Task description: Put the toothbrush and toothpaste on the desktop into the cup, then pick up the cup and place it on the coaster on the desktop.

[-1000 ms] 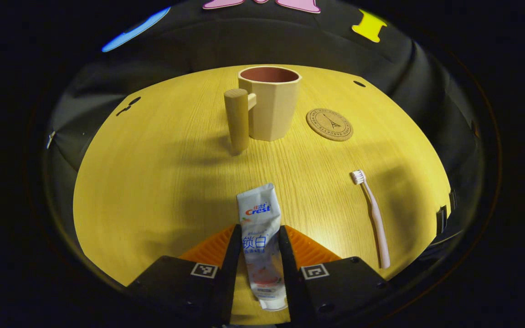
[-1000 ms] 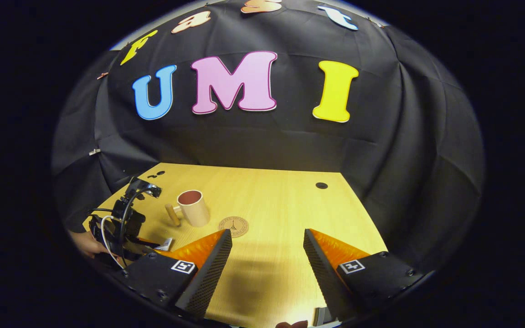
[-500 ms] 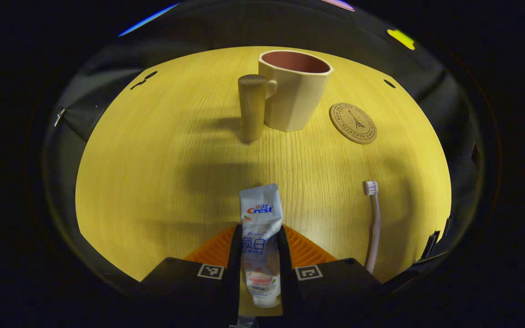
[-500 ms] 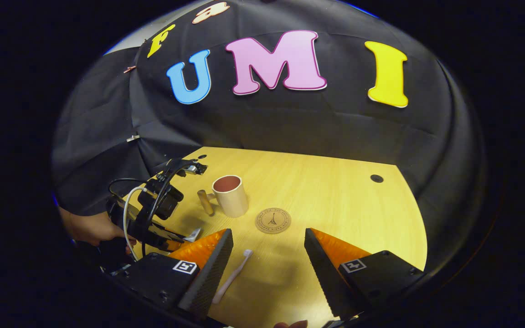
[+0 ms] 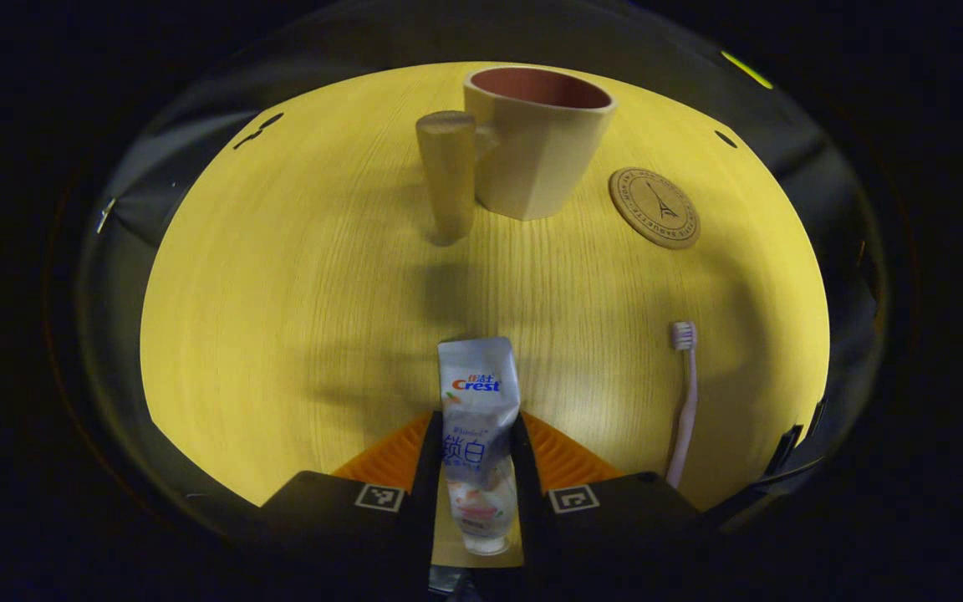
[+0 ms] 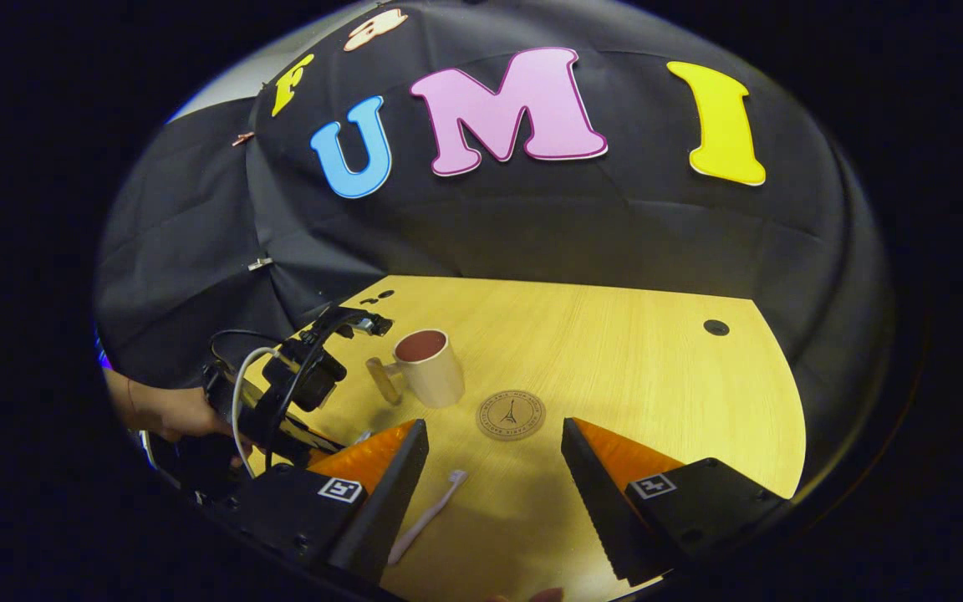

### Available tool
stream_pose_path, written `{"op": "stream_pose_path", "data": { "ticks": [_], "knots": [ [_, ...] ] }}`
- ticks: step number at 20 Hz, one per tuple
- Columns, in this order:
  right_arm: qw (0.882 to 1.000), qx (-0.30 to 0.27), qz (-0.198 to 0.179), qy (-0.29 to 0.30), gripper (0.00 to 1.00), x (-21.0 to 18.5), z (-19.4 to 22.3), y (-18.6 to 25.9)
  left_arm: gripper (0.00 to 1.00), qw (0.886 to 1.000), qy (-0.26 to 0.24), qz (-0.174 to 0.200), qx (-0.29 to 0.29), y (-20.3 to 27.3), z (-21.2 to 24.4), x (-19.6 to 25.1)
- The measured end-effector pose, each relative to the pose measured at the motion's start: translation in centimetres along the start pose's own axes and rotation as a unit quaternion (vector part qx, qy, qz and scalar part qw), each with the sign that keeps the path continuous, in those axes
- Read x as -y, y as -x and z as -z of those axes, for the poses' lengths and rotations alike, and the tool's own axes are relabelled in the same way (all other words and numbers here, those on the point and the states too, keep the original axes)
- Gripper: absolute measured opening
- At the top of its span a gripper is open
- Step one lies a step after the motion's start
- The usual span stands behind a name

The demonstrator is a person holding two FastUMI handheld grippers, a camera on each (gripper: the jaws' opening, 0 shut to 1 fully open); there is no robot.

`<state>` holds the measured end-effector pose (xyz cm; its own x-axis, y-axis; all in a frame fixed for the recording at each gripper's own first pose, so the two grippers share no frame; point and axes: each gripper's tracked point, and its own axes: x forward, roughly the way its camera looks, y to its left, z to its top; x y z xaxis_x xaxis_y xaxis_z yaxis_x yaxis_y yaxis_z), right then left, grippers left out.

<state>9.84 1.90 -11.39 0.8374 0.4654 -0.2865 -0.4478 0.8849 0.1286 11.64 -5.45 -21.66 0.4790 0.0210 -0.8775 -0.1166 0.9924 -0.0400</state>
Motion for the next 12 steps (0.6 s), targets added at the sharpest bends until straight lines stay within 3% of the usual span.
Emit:
{"op": "stream_pose_path", "data": {
  "ticks": [6, 7, 8, 9, 12],
  "knots": [
    [0.998, -0.027, 0.008, -0.049, 0.99, -0.1, 2.9, 0.4, 0.37, 1.0, -0.012, 0.017, 0.007, 0.1, 0.2, -0.2],
    [0.997, -0.038, 0.012, -0.062, 0.99, -0.2, 3.5, 0.5, 0.35, 1.0, -0.015, 0.023, 0.01, 0.3, 0.3, -0.3],
    [0.996, -0.049, 0.015, -0.076, 0.99, -0.5, 4.2, 0.4, 0.39, 0.999, -0.018, 0.029, 0.014, 0.6, 0.5, -0.4],
    [0.994, -0.062, 0.019, -0.089, 0.98, -0.8, 4.9, 0.5, 0.32, 0.999, -0.022, 0.037, 0.023, 0.9, 0.5, -0.5],
    [0.987, -0.102, 0.039, -0.115, 0.98, -1.5, 7.1, 0.4, 0.28, 0.996, -0.03, 0.07, 0.052, 2.0, 0.3, -0.8]
  ]
}}
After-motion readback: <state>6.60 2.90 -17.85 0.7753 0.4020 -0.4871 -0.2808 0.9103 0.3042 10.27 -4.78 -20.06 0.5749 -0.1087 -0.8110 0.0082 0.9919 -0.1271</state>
